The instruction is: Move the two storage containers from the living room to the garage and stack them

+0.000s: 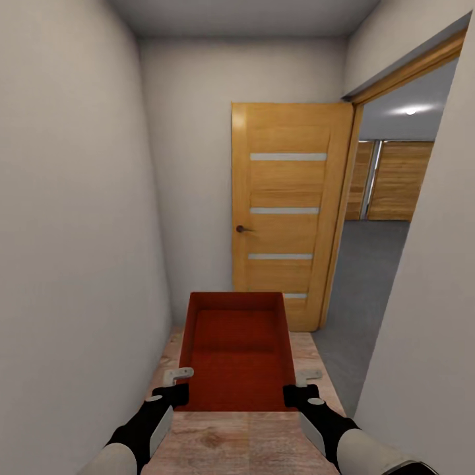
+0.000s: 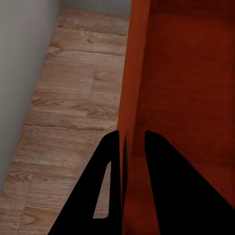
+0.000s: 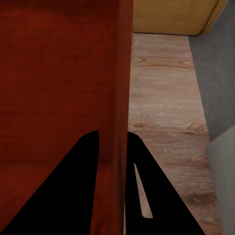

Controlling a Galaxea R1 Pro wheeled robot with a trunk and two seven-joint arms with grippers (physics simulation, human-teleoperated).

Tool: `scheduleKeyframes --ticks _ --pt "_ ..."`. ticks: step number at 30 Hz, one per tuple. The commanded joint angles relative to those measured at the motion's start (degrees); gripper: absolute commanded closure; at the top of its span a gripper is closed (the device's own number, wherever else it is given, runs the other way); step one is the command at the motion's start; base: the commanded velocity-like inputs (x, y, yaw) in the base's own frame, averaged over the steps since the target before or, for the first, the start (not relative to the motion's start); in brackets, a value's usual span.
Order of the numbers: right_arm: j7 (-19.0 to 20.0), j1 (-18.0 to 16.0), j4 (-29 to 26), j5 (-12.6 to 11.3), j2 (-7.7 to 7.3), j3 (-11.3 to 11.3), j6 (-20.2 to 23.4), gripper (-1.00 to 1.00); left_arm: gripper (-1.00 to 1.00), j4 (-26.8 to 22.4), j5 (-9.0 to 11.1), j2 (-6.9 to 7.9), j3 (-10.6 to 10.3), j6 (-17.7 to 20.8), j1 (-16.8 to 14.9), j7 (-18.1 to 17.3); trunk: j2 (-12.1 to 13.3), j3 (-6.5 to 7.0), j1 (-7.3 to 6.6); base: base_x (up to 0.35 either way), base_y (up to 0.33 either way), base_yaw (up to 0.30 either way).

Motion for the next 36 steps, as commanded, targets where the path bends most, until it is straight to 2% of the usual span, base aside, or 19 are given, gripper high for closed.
scheduleKeyframes --ticks 1,36 --pt "-0.3 0.0 0.2 -0.8 -0.05 -1.0 -0.3 1.00 1.00 -0.5 -1.1 1.56 2.3 0.4 0.0 1.1 0.0 -0.02 0.05 0.323 0.000 0.000" --pt "-0.3 0.0 0.2 -0.8 -0.05 -1.0 -0.3 1.00 1.00 -0.6 -1.1 1.56 2.3 0.4 0.0 1.1 0.0 -0.02 0.05 0.323 0.000 0.000"
